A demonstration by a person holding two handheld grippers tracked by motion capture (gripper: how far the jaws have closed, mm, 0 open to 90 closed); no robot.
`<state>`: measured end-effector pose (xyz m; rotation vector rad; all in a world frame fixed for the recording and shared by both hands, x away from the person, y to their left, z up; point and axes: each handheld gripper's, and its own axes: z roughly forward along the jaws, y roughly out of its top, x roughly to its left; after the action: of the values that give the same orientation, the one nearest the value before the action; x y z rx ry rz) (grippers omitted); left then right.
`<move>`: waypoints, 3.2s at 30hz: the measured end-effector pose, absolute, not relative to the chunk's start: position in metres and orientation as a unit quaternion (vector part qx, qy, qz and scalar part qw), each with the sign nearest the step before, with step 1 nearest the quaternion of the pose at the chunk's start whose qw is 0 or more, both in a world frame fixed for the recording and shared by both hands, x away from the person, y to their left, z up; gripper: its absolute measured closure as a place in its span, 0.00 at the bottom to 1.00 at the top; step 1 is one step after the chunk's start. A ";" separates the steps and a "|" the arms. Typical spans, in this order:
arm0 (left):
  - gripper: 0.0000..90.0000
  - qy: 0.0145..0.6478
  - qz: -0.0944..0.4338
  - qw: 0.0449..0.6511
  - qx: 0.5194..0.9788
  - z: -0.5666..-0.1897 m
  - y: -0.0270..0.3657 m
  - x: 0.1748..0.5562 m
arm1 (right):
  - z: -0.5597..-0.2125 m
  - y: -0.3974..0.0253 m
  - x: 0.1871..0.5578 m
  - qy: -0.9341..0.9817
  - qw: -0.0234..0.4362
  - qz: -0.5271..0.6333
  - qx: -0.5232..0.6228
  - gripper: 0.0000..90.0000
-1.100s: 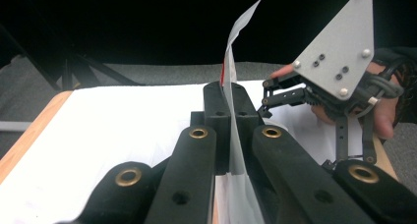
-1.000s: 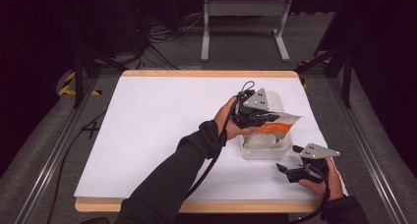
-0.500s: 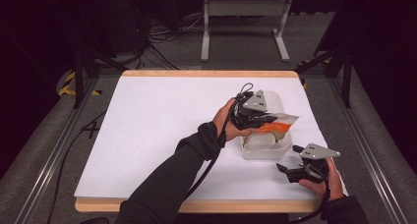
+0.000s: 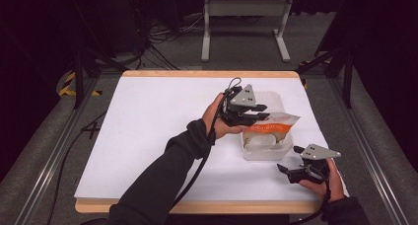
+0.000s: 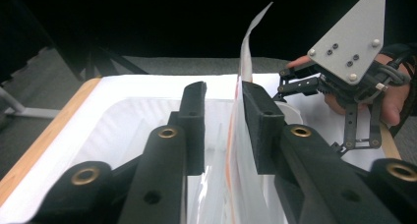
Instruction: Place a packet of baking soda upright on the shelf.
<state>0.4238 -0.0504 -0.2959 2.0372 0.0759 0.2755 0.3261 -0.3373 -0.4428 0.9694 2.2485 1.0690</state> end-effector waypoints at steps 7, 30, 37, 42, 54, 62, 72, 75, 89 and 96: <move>0.78 0.026 0.146 0.495 0.856 -0.290 -0.040 0.418 | -0.443 -0.337 0.326 0.818 0.233 0.390 0.352 0.13; 0.63 0.022 0.208 0.455 0.865 -0.290 -0.008 0.399 | -0.435 -0.336 0.321 0.811 0.244 0.403 0.347 0.13; 0.55 0.035 0.221 0.449 0.865 -0.300 0.010 0.393 | -0.434 -0.334 0.320 0.811 0.245 0.402 0.347 0.13; 0.48 0.051 0.221 0.446 0.866 -0.309 0.024 0.393 | -0.432 -0.332 0.319 0.812 0.248 0.402 0.343 0.13; 0.38 0.095 0.217 0.432 0.870 -0.335 0.057 0.396 | -0.429 -0.331 0.317 0.811 0.255 0.402 0.339 0.13; 0.33 0.126 0.217 0.413 0.876 -0.357 0.079 0.399 | -0.429 -0.330 0.316 0.813 0.257 0.400 0.337 0.13; 0.23 0.156 0.224 0.410 0.870 -0.375 0.110 0.397 | -0.428 -0.329 0.315 0.814 0.263 0.396 0.333 0.13; 0.21 0.166 0.224 0.410 0.868 -0.378 0.120 0.396 | -0.427 -0.328 0.314 0.815 0.265 0.395 0.332 0.13; 0.16 0.209 0.230 0.391 0.866 -0.398 0.168 0.390 | -0.425 -0.325 0.311 0.817 0.275 0.388 0.326 0.13; 0.15 0.230 0.236 0.379 0.865 -0.407 0.190 0.384 | -0.424 -0.325 0.310 0.817 0.280 0.385 0.324 0.13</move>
<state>0.3838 0.1903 -0.4074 2.2093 0.5867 0.6025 0.3103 -0.3253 -0.4238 0.8692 2.1909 1.0327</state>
